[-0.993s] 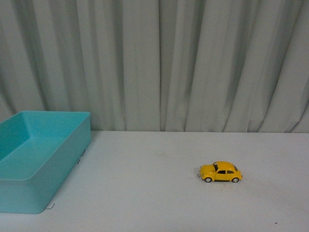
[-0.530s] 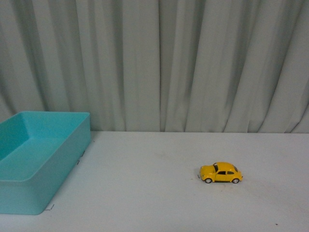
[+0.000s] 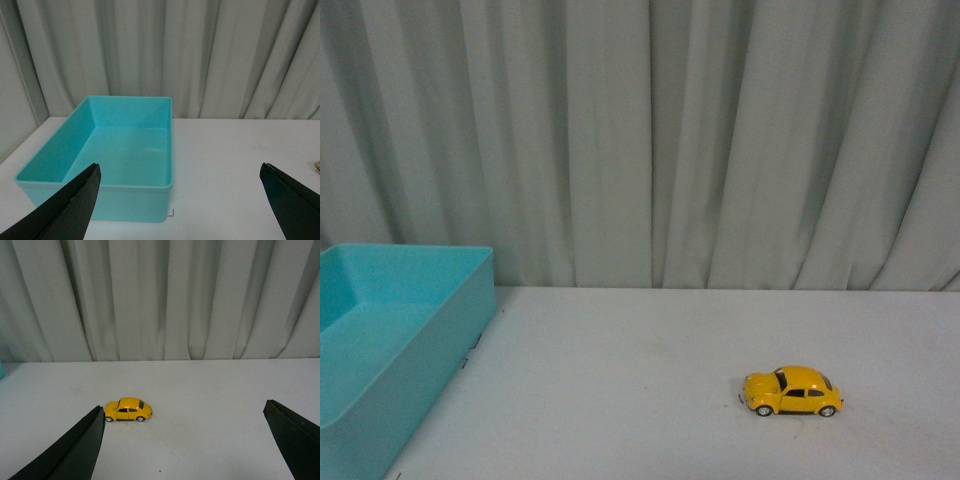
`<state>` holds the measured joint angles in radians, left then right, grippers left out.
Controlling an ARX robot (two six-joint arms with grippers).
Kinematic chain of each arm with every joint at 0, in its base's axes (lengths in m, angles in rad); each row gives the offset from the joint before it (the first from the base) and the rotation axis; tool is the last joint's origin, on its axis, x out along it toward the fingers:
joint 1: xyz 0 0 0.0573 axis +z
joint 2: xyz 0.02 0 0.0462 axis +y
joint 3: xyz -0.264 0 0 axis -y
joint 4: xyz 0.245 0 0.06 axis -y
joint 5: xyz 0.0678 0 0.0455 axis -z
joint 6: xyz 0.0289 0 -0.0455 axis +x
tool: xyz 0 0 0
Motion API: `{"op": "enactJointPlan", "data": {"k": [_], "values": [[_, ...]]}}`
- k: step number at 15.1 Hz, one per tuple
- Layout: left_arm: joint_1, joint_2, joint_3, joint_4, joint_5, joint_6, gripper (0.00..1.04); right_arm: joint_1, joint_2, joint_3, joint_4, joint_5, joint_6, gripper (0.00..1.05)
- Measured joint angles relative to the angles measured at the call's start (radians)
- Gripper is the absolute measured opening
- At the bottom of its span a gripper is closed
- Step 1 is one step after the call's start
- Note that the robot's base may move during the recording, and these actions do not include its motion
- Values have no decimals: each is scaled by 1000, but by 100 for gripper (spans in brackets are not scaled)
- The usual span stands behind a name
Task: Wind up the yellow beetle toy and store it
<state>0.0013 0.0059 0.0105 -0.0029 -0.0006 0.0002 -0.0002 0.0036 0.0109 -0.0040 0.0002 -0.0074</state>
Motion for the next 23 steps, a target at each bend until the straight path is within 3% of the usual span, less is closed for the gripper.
{"op": "enactJointPlan", "data": {"k": [16,17,19,20,22,23], "values": [[-1,0,0,-1,0,0,98,0,0,0,0,-1,0,98],[-1,0,0,-1,0,0,98,-59,26,2,-3,-149,60,98],[-1,0,0,-1,0,0,98,-252,303,3,309,-457,173,98],[-1,0,0,-1,0,0,98,-311,489,14,493,-526,175,98],[-1,0,0,-2,-2,0,98,-409,966,120,913,-529,138,98],[-1,0,0,-2,0,0,98,-415,1154,195,1050,-499,97,98]]}}
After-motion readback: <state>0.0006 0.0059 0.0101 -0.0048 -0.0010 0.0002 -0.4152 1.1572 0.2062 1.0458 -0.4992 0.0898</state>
